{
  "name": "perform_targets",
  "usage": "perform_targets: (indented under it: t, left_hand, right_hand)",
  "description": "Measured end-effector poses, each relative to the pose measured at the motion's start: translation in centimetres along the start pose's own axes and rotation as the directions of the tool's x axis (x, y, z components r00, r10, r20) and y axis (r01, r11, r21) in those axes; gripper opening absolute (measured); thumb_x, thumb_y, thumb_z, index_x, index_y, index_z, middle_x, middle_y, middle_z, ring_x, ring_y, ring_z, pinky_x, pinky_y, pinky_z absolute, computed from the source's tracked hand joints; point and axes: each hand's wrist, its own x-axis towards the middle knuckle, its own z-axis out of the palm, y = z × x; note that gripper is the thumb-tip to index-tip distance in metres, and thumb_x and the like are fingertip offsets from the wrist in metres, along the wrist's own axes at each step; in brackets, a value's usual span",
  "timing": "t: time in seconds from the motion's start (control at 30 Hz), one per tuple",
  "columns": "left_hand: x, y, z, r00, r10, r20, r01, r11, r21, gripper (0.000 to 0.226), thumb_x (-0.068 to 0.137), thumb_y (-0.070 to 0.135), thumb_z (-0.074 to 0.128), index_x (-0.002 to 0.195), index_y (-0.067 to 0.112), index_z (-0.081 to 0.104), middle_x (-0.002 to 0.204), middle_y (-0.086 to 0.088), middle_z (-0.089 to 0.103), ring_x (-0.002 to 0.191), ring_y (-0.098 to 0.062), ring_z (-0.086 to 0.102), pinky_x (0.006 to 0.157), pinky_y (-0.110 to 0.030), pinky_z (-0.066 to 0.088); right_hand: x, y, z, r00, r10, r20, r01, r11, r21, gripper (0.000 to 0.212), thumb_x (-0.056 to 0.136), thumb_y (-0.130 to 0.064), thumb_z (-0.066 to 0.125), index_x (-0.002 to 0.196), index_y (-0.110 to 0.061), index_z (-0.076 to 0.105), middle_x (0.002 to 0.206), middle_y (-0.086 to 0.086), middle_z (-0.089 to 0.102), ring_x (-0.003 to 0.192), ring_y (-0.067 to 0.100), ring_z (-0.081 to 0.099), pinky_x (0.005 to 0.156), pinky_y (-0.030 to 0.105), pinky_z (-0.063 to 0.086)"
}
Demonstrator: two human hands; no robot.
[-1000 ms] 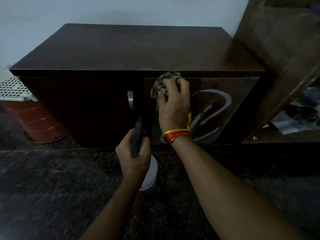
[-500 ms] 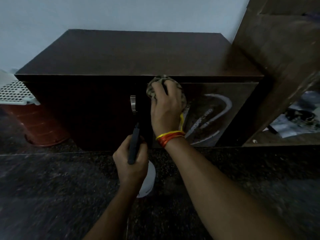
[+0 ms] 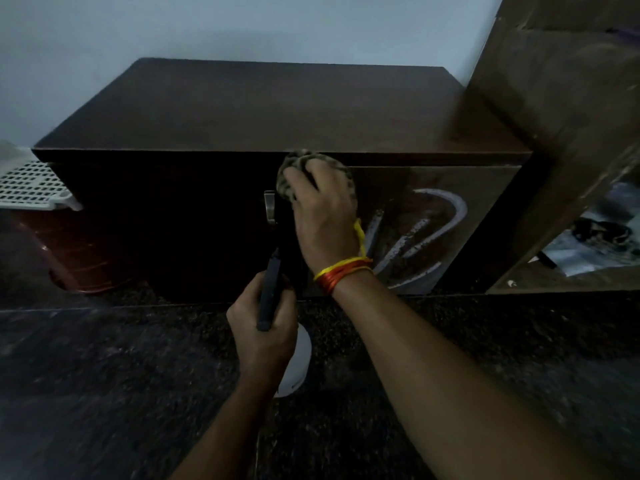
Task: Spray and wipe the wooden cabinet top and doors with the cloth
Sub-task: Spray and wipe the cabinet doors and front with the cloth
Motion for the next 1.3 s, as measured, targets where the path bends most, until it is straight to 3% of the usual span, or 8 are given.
perform_targets:
  t: [0.1, 0.33, 0.53, 0.73, 0.87, 1.0, 1.17, 1.3]
  left_hand:
    - [0.1, 0.1, 0.0, 1.0, -0.022, -0.017, 0.022, 0.999, -0.034, 0.016, 0.084, 0.025, 0.052, 0.073, 0.015, 0.057, 0.059, -0.02, 0.051, 0.049, -0.041, 0.05, 0.044, -0.051, 0.042]
    - [0.7, 1.8, 0.5, 1.0, 0.005, -0.019, -0.007, 0.994, -0.113, 0.01, 0.084, 0.035, 0.053, 0.077, 0.033, 0.058, 0.071, -0.025, 0.055, 0.052, -0.045, 0.048, 0.048, -0.056, 0.043]
    - [1.4, 1.8, 1.3, 0.999, 0.022, -0.029, -0.026, 0.991, -0.13, 0.012, 0.082, 0.039, 0.051, 0.072, 0.034, 0.057, 0.069, -0.022, 0.054, 0.049, -0.043, 0.046, 0.045, -0.052, 0.041]
    - [1.3, 1.9, 2.0, 1.0, 0.003, -0.017, -0.006, 0.988, -0.154, 0.01, 0.081, 0.036, 0.051, 0.077, 0.031, 0.059, 0.067, -0.011, 0.057, 0.045, -0.028, 0.049, 0.044, -0.037, 0.045]
    - [1.7, 1.8, 2.7, 1.0, 0.006, -0.017, -0.008, 0.987, -0.159, 0.01, 0.086, 0.018, 0.051, 0.081, 0.02, 0.06, 0.067, -0.018, 0.058, 0.042, -0.016, 0.05, 0.044, -0.02, 0.044]
    - [2.2, 2.4, 3.8, 1.0, 0.003, -0.027, -0.007, 0.987, -0.16, 0.012, 0.086, 0.014, 0.051, 0.081, 0.008, 0.06, 0.063, -0.021, 0.056, 0.04, -0.016, 0.05, 0.042, -0.024, 0.044]
    - [2.3, 3.5, 4.7, 1.0, 0.012, -0.023, -0.016, 0.98, -0.198, 0.013, 0.083, 0.015, 0.05, 0.076, 0.019, 0.06, 0.065, -0.015, 0.06, 0.04, -0.016, 0.052, 0.042, -0.025, 0.045]
    - [1.8, 3.6, 5.2, 0.999, 0.032, 0.004, -0.031, 0.978, -0.205, 0.016, 0.083, 0.013, 0.05, 0.075, 0.022, 0.06, 0.067, -0.016, 0.06, 0.04, -0.014, 0.052, 0.041, -0.023, 0.045]
  right_hand:
    - [-0.2, 1.8, -0.8, 1.0, 0.026, 0.016, -0.026, 1.0, -0.003, 0.027, 0.082, -0.004, 0.059, 0.107, -0.004, 0.067, 0.108, 0.02, 0.061, 0.099, 0.038, 0.057, 0.085, 0.039, 0.045]
    - [-1.1, 5.3, -2.5, 0.947, 0.303, -0.102, -0.295, 0.951, 0.088, 0.03, 0.084, -0.001, 0.057, 0.114, -0.004, 0.062, 0.118, 0.021, 0.053, 0.114, 0.038, 0.052, 0.096, 0.049, 0.044]
    - [-1.3, 5.4, -2.5, 0.992, 0.129, 0.001, -0.129, 0.992, -0.016, 0.032, 0.088, -0.004, 0.054, 0.119, -0.005, 0.06, 0.118, 0.021, 0.054, 0.109, 0.038, 0.052, 0.094, 0.045, 0.045]
    - [-1.5, 8.9, -4.2, 0.913, 0.376, -0.155, -0.358, 0.924, 0.133, 0.034, 0.083, 0.0, 0.06, 0.116, -0.004, 0.061, 0.121, 0.02, 0.05, 0.116, 0.035, 0.051, 0.098, 0.045, 0.045]
    - [-1.6, 8.1, -3.6, 0.937, 0.326, -0.125, -0.321, 0.945, 0.066, 0.034, 0.085, -0.005, 0.06, 0.118, -0.005, 0.06, 0.121, 0.021, 0.052, 0.116, 0.037, 0.05, 0.099, 0.048, 0.042]
    - [-1.6, 9.3, -4.4, 0.979, 0.195, -0.061, -0.194, 0.981, 0.029, 0.031, 0.086, -0.004, 0.057, 0.117, -0.003, 0.061, 0.116, 0.023, 0.054, 0.11, 0.04, 0.053, 0.097, 0.046, 0.045]
    - [-1.5, 11.9, -6.0, 0.884, 0.421, -0.202, -0.404, 0.906, 0.122, 0.037, 0.079, 0.001, 0.06, 0.115, -0.003, 0.061, 0.118, 0.02, 0.052, 0.112, 0.034, 0.054, 0.096, 0.044, 0.046]
    - [-1.5, 10.6, -5.3, 0.92, 0.345, -0.183, -0.341, 0.938, 0.055, 0.036, 0.079, -0.001, 0.06, 0.115, -0.004, 0.062, 0.118, 0.02, 0.055, 0.113, 0.037, 0.054, 0.098, 0.041, 0.044]
